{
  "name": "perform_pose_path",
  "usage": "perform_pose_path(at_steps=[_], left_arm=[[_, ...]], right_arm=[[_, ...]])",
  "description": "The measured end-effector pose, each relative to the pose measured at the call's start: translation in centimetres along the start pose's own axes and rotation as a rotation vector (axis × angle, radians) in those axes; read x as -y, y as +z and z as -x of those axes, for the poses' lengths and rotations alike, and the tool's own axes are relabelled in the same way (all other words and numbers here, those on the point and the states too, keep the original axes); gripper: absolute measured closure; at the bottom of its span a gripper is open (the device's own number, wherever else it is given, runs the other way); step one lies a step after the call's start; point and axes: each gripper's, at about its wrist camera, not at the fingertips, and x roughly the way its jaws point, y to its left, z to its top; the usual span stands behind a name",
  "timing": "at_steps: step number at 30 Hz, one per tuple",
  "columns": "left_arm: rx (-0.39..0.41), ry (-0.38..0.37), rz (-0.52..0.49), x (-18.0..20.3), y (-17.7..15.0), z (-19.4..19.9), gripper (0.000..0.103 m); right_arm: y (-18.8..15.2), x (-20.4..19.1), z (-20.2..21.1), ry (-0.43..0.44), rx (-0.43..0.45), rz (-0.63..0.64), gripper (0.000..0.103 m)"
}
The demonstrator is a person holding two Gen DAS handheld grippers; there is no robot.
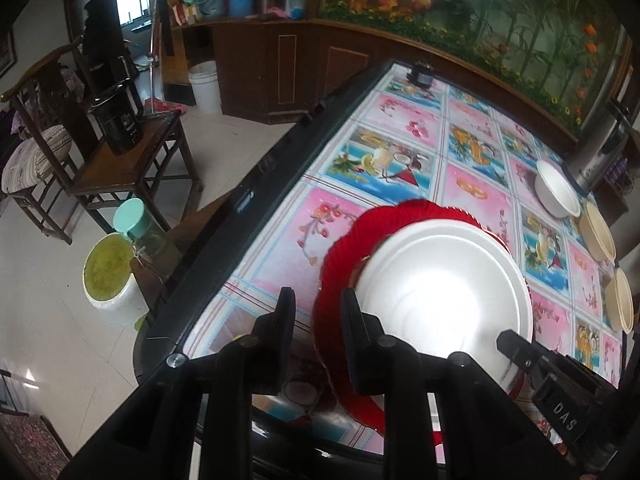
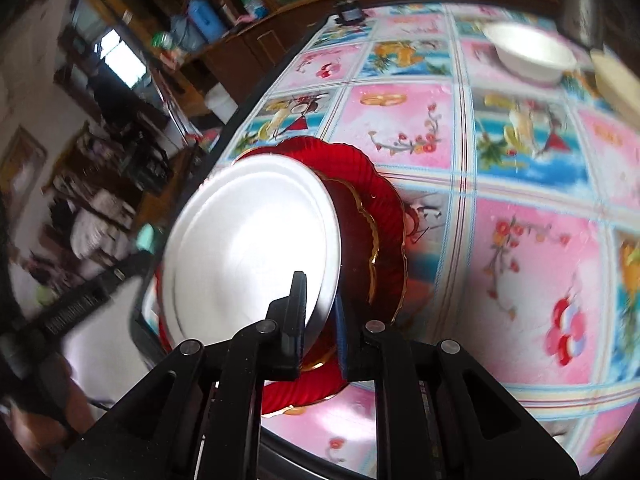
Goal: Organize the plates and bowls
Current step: 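Press the white plate flat onto the red plates and open both tools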
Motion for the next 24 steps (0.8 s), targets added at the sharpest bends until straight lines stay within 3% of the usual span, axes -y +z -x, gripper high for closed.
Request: perform_pose_path(at_steps=[5,11,13,15,19,24], left_arm=[[0.031,-0.008,0.037,-0.8,0.0,1.1,0.080],[0.090,-0.030,0.066,-1.1,-0.3,3.1,0.080],[0.115,-0.031,0.061,-0.8,-0.3,3.6,0.073],[0.128,-0.034,0.060,-0.5,-0.3,3.8,0.061],[0.121,-0.035,0.049,0.0,-0.5,3.6,0.060],[0.117,-0.032,0.047,-0.1,-0.8,3.7,0.060]], right_arm=[[0.0,-0.5,1.6,-0.065,0.045,0.094,0.090],[0.2,1.7,4.8,-0.022,0.132,0.060,0.088],[0.3,2.0,5.4,0.006,0.163,0.048,0.084],[0.5,2.0,5.1,0.015,0.152,0.033,0.082],[0.1,1.2,3.0,0.021,0.085,0.032,0.082],[-0.1,0.9,3.8,-0.008,0.120,0.052,0.081]])
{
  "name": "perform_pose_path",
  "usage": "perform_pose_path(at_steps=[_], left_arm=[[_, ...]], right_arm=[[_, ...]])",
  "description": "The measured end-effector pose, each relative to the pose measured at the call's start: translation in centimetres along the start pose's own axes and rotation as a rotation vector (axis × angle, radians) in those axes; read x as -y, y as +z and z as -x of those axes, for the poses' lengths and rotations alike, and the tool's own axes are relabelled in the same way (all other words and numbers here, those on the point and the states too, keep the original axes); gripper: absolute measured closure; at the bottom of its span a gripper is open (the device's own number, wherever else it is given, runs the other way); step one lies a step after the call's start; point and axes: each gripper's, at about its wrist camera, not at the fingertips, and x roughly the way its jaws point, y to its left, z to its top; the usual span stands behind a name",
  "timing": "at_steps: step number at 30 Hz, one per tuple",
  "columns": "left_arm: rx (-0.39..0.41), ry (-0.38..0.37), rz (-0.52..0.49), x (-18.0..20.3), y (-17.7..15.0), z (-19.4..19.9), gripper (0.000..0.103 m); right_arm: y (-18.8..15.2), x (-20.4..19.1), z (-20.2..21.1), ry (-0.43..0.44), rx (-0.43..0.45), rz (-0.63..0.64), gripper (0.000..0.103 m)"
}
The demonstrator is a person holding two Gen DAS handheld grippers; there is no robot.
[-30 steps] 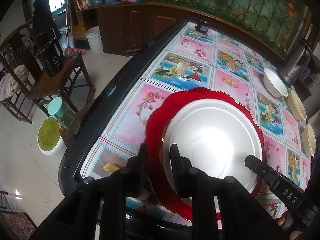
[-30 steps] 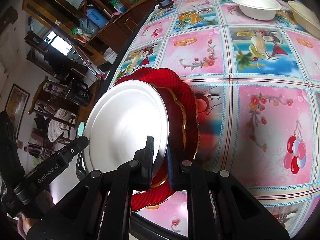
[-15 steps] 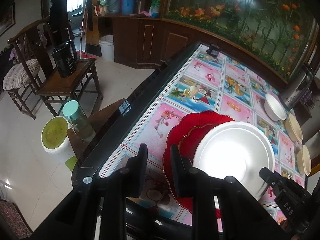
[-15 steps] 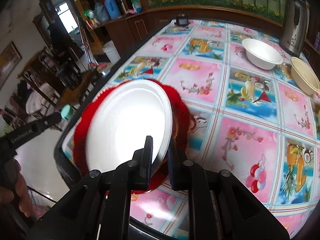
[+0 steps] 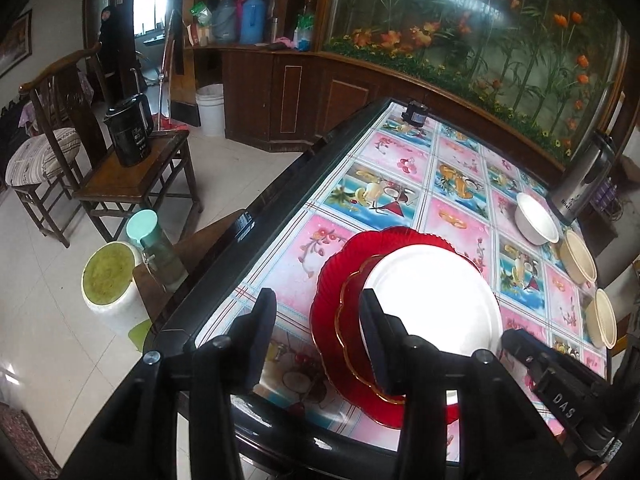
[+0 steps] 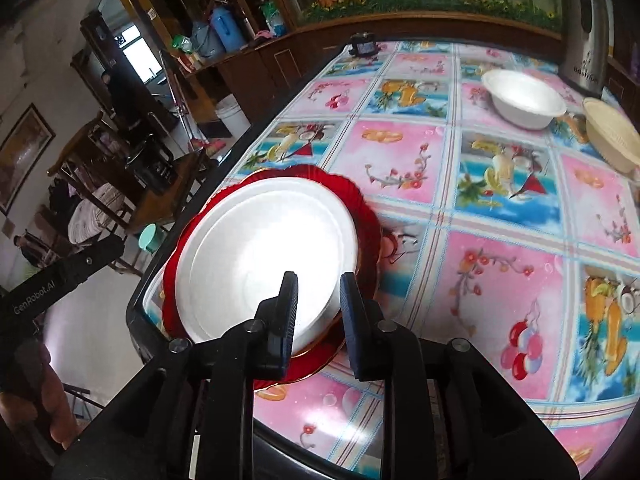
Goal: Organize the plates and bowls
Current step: 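Press the white plate flat onto the red plates and open both tools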
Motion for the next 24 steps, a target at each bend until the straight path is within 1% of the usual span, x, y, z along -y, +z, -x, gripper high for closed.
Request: perform_pose_path(at_steps=[2,7,9,11,14,16,18,21,24], left_arm=[[0.005,-0.005,0.005,0.0,-0.1,0.1,0.060],[-0.002,-0.017,0.005,0.0,-0.4,0.0,0.060],[-0.005,-0.019,0.006,0.0,-0.5,0.0,0.060],[-0.005,-0.023,0.008,0.0,-0.5,0.0,0.060],[-0.006,-0.029,0.007,0.2,-0.6,0.2,0.060],[-0.006,-0.034,0.009,0.2,-0.6,0.3,0.060],[-0.008,-0.034,0.007,0.2,-0.6,0.3,0.060],[-0.011,-0.040,0.012,0.2,-0.6,0.3,0.060],[-0.007,-0.052,0.006,0.5,-0.6,0.6,0.060]], right_arm=[[0.2,0.3,0.5,-0.009,0.015,-0.006,0.081],[0.2,0.6,0.5,-0.013,0.017,-0.016,0.081],[0.2,0.3,0.0,-0.012,0.002,-0.013,0.081],[-0.1,-0.2,-1.0,-0.018,-0.032,-0.007,0.081],[-0.3,-1.1,-2.2,-0.009,-0.068,0.009,0.081],[-0.2,-1.5,-2.7,0.013,-0.082,0.012,0.081],[-0.1,-1.3,-2.2,0.029,-0.062,0.001,0.081],[0.3,-0.7,-0.5,-0.002,0.008,0.008,0.081],[0.7,0.9,1.5,0.026,0.068,-0.026,0.081]])
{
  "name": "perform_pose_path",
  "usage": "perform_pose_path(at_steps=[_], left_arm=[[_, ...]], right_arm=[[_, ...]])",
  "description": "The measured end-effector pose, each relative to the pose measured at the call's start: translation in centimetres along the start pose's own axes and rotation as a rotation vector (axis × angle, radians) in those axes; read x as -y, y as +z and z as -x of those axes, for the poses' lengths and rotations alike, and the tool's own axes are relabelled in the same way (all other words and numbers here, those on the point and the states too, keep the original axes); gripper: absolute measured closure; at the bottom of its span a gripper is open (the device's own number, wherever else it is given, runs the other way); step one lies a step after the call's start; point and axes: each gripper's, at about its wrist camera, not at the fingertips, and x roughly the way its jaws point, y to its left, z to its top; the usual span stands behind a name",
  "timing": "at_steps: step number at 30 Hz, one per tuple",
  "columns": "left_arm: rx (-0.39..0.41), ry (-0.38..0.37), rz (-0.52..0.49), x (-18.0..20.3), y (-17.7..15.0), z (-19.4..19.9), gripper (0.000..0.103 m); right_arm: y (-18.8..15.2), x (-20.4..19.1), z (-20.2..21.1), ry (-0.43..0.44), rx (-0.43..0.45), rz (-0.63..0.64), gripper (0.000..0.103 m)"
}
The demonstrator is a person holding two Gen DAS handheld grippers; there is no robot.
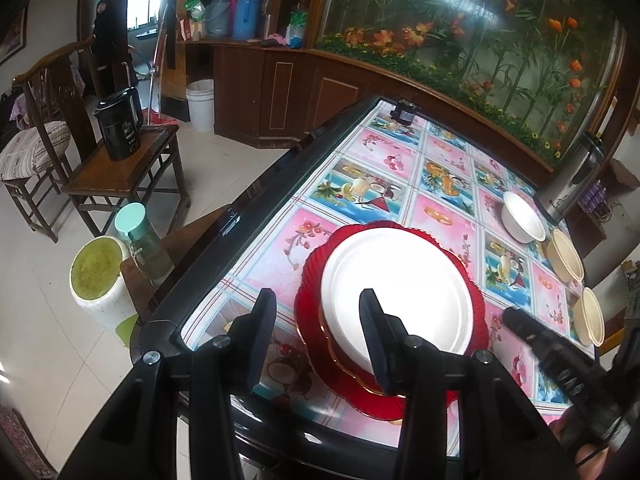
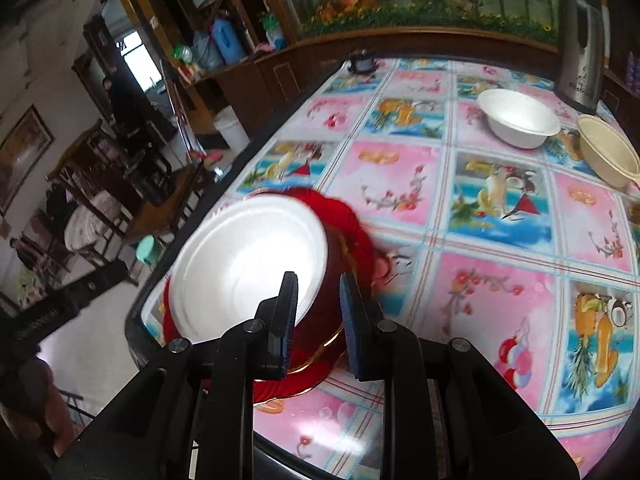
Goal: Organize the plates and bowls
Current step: 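Press the white plate flat onto the red plates and open both tools, then move both tools to the beige paper plate and close on its rim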
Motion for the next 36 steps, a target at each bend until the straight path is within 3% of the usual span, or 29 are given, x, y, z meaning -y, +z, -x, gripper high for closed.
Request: perform_pose_path(at_steps=[6,19,27,36], left_arm=[[-0.002,-0.026,-0.026,1.2,-0.3,0.3,0.060],[0.010,-0.059,-0.108,5.8,-0.5,1.9,0.060],[-0.011,-0.159,-0.289,14.6,-1.1,2.6,0.060],[-0.177,-0.353,-0.445,26.4,-2.3,-0.1,0.060]], right_arm=[[0.2,2.8,2.9,-0.002,0.103,-0.043,0.081],[-0.3,6.3,4.5,0.019,0.140,-0.114,0.081],[-0.1,12.0,8.9,-0.047,0.208,-0.181,0.082],[-0.4,22.1,17.0,-0.210,0.315,-0.290,0.082]])
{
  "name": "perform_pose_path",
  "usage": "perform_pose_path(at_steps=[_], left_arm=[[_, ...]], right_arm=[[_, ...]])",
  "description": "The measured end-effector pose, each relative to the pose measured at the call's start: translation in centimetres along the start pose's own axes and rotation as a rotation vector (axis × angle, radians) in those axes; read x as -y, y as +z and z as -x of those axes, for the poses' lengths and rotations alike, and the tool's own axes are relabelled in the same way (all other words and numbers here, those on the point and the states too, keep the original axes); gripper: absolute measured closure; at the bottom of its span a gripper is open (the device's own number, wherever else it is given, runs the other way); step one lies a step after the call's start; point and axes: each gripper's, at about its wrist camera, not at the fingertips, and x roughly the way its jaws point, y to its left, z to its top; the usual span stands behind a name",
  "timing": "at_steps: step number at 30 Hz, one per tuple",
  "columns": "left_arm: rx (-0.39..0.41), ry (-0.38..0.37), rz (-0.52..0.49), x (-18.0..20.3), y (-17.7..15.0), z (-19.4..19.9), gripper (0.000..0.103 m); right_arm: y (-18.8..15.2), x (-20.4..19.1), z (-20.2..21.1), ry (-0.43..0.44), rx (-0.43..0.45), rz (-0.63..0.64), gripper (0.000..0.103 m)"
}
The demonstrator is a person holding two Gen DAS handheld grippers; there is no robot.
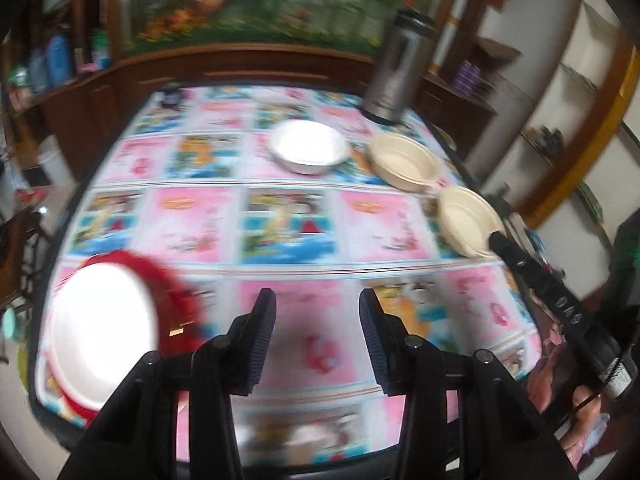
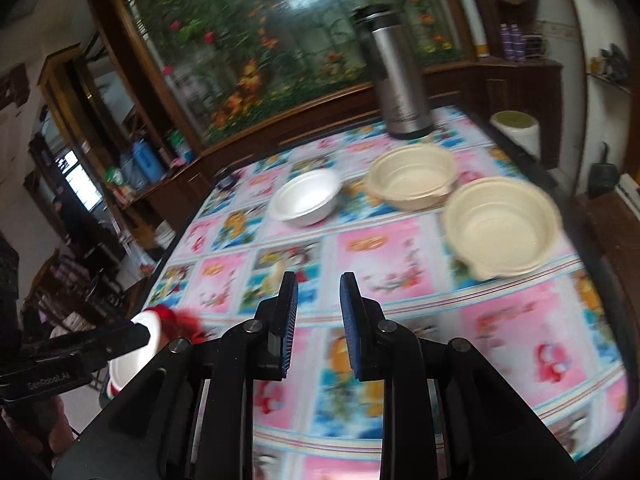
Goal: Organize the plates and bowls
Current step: 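Move both tools to the beige paper plate and close on its rim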
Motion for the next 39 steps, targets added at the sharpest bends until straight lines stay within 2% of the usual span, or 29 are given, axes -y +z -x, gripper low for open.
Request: perform_pose_path(at_steps=[4,7,10,13,18,22,30,39], left_arm=[[-0.056,-0.054,-0.053,4.6,2.0,-3.4,0.060],[-0.115,-0.112,-0.070,7.4,3.0,-5.9,0.060],[-0.168,-0.154,-0.074,10.1,3.9,-8.7,0.060],[-0.203,-0.162,-0.043,11.1,5.0,-11.1,0.060],[-0.269,-0.175,0.051,11.9,6.7,-15.0,0.060],[-0.299,-0.183,0.107,12.2,7.7,-16.9,0.060],[-0.304,-0.168,0.145,12.6,8.8,-18.7,0.059],[-0.316,-0.197,0.142,14.3,9.2,-20.9,0.059]], right_arm=[[2.5,6.4,3.0,-0.068,0.043,-0.081,0.082],[3.9,10.9,4.6,-0.097,0.043,-0.156,0.082],[5.0,14.9,4.7,-0.100,-0.003,-0.232,0.082],[5.7,18.0,3.2,-0.054,-0.072,-0.300,0.082],[5.7,20.0,-0.7,0.004,-0.171,-0.377,0.082],[5.6,21.3,-3.3,0.023,-0.213,-0.445,0.082],[5.3,22.3,-5.2,-0.078,-0.244,-0.455,0.082],[5.5,23.3,-6.8,-0.095,-0.270,-0.452,0.082]])
